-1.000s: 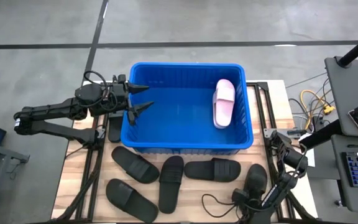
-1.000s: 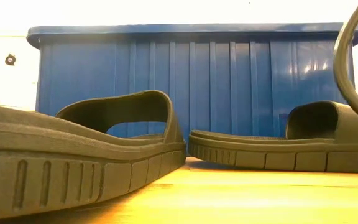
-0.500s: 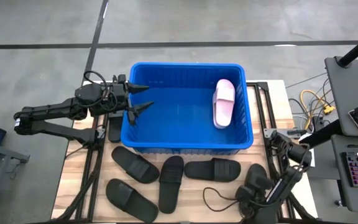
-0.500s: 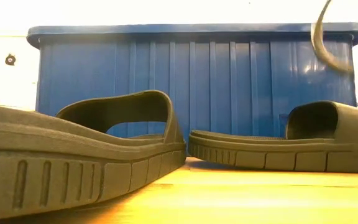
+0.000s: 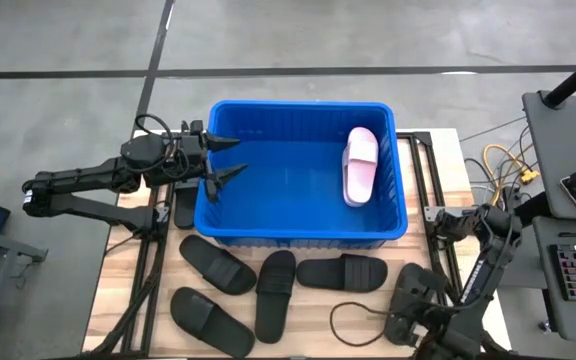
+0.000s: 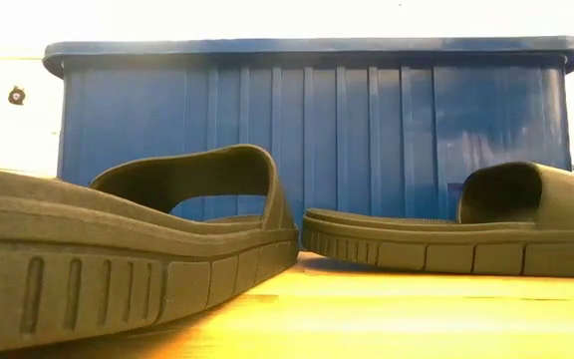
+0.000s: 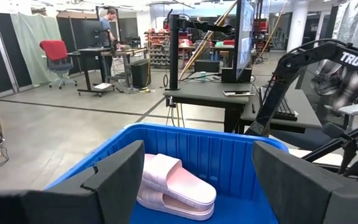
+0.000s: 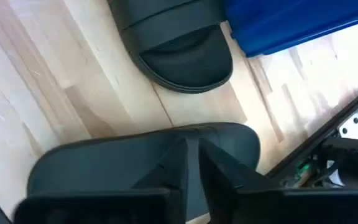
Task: Pick and place slides into bin
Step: Put the black slide into the blue bin
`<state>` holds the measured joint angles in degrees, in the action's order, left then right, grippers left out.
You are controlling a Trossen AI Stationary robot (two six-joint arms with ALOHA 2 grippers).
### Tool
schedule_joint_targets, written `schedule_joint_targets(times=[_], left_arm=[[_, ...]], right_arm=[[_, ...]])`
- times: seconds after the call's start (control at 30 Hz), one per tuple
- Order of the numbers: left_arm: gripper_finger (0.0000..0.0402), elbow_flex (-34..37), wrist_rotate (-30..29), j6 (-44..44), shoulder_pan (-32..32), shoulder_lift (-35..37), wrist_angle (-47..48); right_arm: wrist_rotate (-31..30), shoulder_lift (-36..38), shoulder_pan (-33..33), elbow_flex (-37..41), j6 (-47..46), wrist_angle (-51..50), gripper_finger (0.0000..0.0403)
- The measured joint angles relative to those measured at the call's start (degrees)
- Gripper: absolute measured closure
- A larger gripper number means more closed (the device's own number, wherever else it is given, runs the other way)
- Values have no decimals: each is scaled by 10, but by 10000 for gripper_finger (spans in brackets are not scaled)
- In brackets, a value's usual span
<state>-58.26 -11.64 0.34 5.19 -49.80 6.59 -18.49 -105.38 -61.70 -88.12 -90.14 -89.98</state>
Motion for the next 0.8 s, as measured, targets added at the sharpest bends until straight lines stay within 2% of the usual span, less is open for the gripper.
schedule_joint_targets(times=[0.43, 0.53, 0.63, 0.8], left_arm=[[119, 3, 1, 0, 0, 1, 0], [119, 3, 1, 0, 0, 1, 0], [119, 3, 1, 0, 0, 1, 0], [119, 4, 1, 0, 0, 1, 0]], right_arm=[[21, 13, -3, 83, -39, 41, 239], [47, 13, -3, 93, -35, 65, 225], [64, 13, -5, 101, 8, 106, 223], [69, 13, -5, 121, 46, 107, 224]])
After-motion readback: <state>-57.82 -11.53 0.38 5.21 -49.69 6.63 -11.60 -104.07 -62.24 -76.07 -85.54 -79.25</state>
